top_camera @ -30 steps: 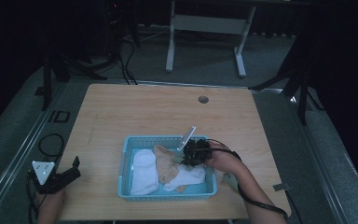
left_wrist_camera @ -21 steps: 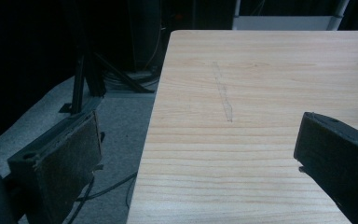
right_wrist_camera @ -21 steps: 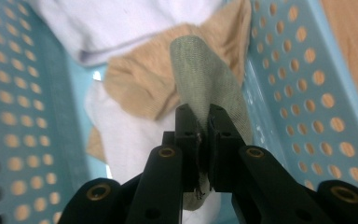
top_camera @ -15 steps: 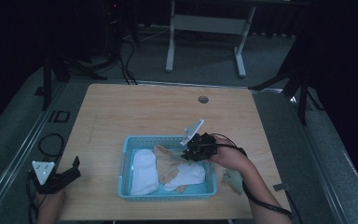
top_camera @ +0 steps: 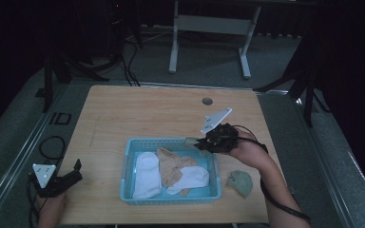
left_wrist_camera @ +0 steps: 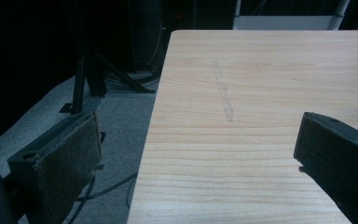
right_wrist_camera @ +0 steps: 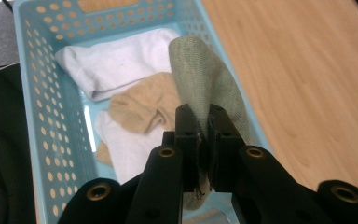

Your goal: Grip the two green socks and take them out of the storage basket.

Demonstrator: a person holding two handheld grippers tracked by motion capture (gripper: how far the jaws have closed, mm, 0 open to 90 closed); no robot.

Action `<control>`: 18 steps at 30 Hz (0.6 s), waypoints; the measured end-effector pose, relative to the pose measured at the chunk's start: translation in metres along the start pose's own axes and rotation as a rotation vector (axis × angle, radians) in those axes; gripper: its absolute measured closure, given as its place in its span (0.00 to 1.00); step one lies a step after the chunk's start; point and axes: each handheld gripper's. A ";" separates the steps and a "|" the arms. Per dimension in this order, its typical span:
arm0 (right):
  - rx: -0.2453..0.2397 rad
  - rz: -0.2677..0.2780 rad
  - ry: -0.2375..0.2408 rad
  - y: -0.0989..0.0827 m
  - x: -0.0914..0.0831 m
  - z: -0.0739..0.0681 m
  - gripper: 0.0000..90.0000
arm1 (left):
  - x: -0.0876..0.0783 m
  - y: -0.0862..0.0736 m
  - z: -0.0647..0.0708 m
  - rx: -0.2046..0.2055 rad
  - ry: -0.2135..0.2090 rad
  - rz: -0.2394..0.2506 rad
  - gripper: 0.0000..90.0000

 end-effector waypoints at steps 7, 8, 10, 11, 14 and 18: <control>0.053 0.046 -0.050 -0.013 -0.023 0.011 0.94 | 0.000 0.000 0.000 0.001 0.001 -0.001 0.00; 0.057 0.050 -0.053 -0.015 -0.025 0.012 0.94 | 0.000 0.000 0.000 0.002 0.001 -0.002 0.00; 0.073 0.062 -0.069 -0.019 -0.030 0.015 0.93 | 0.000 0.000 0.000 0.002 0.002 -0.001 0.00; 0.081 0.069 -0.071 -0.023 -0.033 0.017 0.94 | 0.000 0.000 0.000 0.001 0.001 -0.002 0.00; 0.105 0.071 -0.094 -0.029 -0.038 0.022 0.93 | 0.000 0.000 0.000 0.001 0.001 -0.002 0.00; 0.139 0.071 -0.115 -0.041 -0.045 0.030 0.93 | 0.000 0.000 0.000 0.002 0.002 -0.002 0.00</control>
Point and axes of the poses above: each handheld gripper's, and its own axes: x roughly forward along the jaws, y roughly out of its top, z roughly to its right, and after that the axes turned 6 degrees about -z, right-handed
